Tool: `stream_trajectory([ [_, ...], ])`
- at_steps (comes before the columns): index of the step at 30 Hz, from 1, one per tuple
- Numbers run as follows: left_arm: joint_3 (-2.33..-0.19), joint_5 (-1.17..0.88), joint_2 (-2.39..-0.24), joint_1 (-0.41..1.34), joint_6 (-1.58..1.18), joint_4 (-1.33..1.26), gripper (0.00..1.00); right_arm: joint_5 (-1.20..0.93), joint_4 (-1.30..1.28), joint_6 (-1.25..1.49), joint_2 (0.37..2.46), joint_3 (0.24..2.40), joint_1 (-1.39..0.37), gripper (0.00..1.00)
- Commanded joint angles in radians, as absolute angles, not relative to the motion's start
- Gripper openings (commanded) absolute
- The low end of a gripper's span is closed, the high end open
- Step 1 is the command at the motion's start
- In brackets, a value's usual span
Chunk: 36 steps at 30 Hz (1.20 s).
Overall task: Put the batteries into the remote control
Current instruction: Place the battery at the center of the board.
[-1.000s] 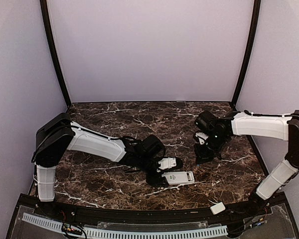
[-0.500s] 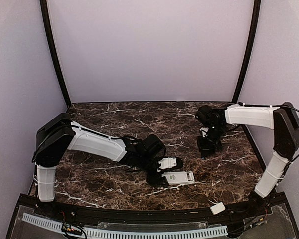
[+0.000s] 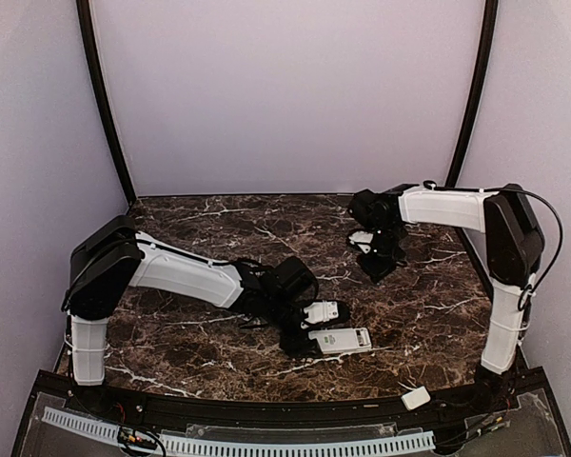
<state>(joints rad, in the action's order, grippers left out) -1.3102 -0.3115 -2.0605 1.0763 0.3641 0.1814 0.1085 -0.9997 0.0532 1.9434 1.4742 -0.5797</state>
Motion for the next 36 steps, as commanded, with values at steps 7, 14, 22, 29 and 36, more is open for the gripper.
stream_trajectory([
  [7,-1.28,-0.298,-1.943,1.067,0.396,0.446,0.71,0.127,-0.943,-0.631,1.752,1.257,-0.696,0.0],
  [14,-1.277,-0.401,-1.852,1.026,0.385,0.439,0.71,0.11,-0.885,-0.956,1.577,1.015,-0.797,0.0],
  [22,-1.284,-0.404,-1.809,0.993,0.379,0.449,0.71,0.259,-0.802,-1.189,1.506,0.814,-0.91,0.0],
  [29,-1.289,-0.398,-1.809,0.981,0.382,0.464,0.72,0.226,-0.771,-1.196,1.543,0.794,-0.949,0.13],
  [36,-1.292,-0.398,-1.815,0.981,0.381,0.471,0.72,0.26,-0.75,-1.203,1.563,0.798,-0.949,0.24],
])
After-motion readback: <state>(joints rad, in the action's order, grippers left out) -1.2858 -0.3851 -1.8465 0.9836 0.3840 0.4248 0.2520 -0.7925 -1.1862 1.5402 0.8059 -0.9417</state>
